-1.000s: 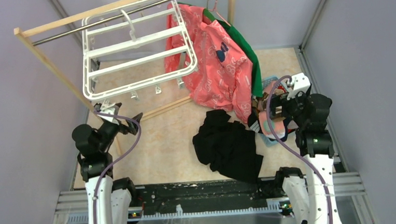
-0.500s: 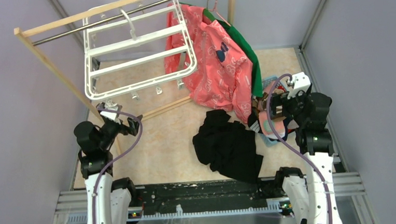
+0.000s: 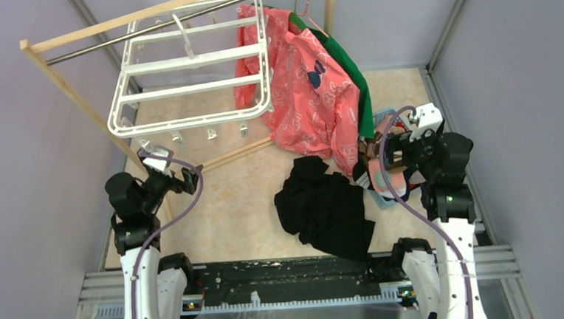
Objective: Remove the socks clipped to the hanger
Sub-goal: Reset both arms
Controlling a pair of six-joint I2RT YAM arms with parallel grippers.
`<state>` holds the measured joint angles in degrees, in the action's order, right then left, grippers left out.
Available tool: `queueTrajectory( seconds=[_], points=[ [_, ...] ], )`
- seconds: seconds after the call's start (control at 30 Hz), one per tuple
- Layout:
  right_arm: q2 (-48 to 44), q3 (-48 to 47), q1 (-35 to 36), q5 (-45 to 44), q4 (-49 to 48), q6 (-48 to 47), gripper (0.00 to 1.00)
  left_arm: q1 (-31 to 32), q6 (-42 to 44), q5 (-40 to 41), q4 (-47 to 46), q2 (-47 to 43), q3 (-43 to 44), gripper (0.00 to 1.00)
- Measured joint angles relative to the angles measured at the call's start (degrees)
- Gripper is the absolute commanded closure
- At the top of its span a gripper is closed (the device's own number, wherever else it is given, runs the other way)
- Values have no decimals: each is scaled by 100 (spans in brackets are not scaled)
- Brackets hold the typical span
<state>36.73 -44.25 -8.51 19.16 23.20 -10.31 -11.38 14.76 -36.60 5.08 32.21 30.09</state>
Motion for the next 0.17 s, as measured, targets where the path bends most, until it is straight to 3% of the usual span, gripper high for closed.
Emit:
queueTrajectory(
  seconds=[0.17],
  points=[
    [0,9,-2,4,-2,-9,4,0,11,-2,13,-4,0,1]
  ],
)
